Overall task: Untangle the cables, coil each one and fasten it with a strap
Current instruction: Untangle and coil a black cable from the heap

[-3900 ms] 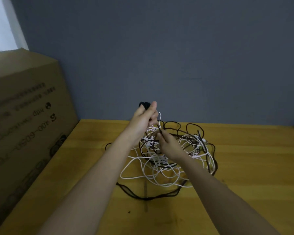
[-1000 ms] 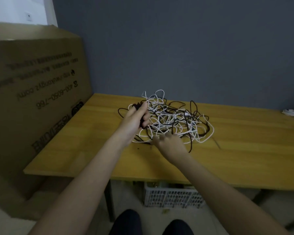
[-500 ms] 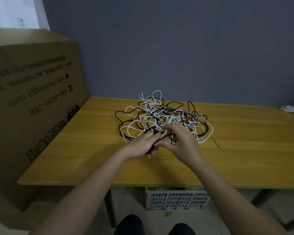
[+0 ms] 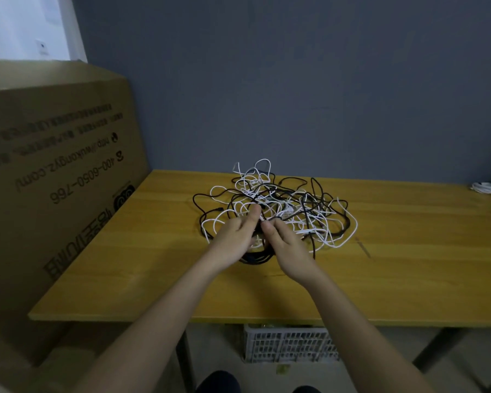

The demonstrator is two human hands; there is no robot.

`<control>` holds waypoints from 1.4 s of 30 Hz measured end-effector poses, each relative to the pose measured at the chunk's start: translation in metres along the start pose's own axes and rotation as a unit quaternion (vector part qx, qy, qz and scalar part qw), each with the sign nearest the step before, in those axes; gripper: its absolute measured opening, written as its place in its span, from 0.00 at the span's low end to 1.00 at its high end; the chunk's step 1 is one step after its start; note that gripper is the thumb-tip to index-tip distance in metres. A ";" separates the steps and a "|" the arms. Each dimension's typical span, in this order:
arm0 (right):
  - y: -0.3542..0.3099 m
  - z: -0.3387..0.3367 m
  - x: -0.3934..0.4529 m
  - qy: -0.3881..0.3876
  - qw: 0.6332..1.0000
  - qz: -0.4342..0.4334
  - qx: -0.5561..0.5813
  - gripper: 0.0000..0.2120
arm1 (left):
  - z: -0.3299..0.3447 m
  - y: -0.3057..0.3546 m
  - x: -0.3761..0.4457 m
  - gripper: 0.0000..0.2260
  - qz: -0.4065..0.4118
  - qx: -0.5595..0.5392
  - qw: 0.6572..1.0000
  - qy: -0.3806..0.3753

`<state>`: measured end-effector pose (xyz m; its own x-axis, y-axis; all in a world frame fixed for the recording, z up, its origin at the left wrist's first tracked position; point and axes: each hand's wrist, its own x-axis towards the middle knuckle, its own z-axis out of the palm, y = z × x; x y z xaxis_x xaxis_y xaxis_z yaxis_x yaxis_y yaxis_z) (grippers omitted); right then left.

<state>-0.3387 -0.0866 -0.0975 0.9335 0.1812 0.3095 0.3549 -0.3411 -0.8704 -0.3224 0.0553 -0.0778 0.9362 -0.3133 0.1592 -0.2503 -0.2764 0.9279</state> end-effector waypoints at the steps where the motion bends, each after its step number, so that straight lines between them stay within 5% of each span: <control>1: 0.000 0.000 0.001 0.008 1.000 0.004 0.009 0.16 | -0.001 -0.002 -0.001 0.30 0.007 -0.008 0.999 -0.031; 4: -0.001 0.001 0.003 0.002 1.000 -0.005 0.023 0.16 | -0.006 -0.004 -0.005 0.23 0.037 0.036 0.996 -0.070; 9: -0.003 -0.005 0.008 -0.024 0.998 -0.008 0.055 0.22 | -0.011 -0.003 -0.002 0.12 0.074 0.065 0.995 -0.033; 14: 0.007 -0.016 0.016 -0.037 0.997 0.066 0.024 0.33 | -0.026 0.007 0.006 0.15 0.083 -0.025 0.996 0.016; 18: -0.009 -0.017 0.022 -0.053 0.997 0.034 -0.046 0.16 | -0.045 0.025 0.016 0.15 0.090 -0.070 0.991 0.070; 22: -0.011 -0.027 0.056 -0.049 0.981 0.008 -0.189 0.15 | -0.068 0.052 0.028 0.15 0.108 -0.072 0.984 0.119; 26: -0.056 -0.062 0.122 0.069 0.953 0.007 -0.296 0.12 | -0.091 0.089 0.049 0.16 0.115 -0.032 0.978 0.169; 31: -0.164 -0.101 0.180 0.299 0.946 -0.094 -0.081 0.14 | -0.109 0.145 0.079 0.19 0.112 0.067 0.974 0.184; 36: -0.159 -0.120 0.189 0.190 0.945 -0.017 -0.267 0.10 | -0.115 0.160 0.096 0.26 0.084 0.127 0.968 0.201; 40: -0.182 -0.136 0.184 0.317 0.934 -0.146 -0.071 0.12 | -0.106 0.170 0.096 0.22 0.115 0.191 0.958 0.180; 42: -0.176 -0.137 0.180 0.276 0.946 -0.118 -0.125 0.14 | -0.098 0.175 0.096 0.25 0.126 0.194 0.955 0.183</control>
<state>-0.2263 -0.1200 0.1636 0.6878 -0.2056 0.6961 0.4937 -0.5706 -0.6563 -0.2519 0.0661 0.1327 0.8398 -0.0950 0.5345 -0.4852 -0.5728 0.6606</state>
